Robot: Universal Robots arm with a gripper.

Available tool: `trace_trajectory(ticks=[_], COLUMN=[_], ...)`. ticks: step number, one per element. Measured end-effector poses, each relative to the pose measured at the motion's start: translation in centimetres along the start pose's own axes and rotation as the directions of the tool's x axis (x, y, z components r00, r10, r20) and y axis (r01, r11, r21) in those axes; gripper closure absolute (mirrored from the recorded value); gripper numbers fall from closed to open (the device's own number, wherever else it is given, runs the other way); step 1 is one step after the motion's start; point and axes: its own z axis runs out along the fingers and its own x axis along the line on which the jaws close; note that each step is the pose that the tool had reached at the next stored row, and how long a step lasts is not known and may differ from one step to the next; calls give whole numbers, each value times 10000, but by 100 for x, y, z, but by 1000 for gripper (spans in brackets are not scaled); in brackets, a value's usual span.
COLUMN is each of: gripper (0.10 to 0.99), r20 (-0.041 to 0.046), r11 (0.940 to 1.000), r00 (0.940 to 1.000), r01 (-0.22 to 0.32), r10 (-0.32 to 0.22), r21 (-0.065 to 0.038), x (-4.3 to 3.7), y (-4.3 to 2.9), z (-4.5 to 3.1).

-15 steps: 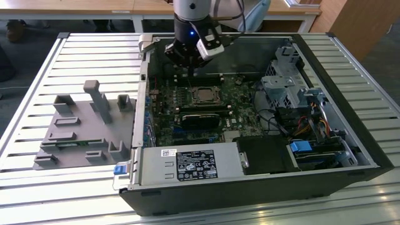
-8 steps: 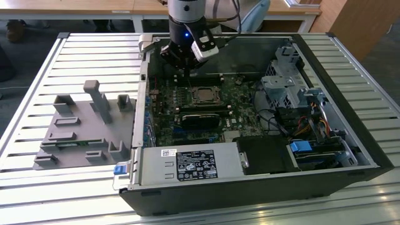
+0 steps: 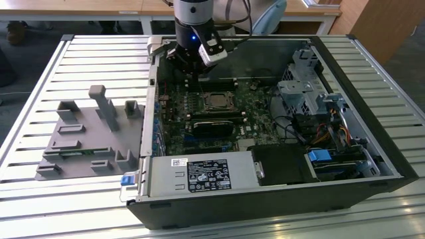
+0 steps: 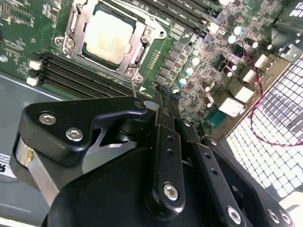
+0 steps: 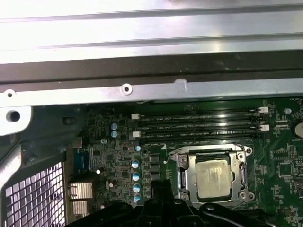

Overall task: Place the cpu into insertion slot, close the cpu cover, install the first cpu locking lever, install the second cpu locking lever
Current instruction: 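Install the first cpu locking lever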

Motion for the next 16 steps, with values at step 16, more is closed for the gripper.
trace_trajectory(ticks=[16], gripper=[969], r20=[-1], r11=[10000], r00=[10000], r01=[1], r10=[-1], r21=[-1], x=[56], y=[152], z=[63])
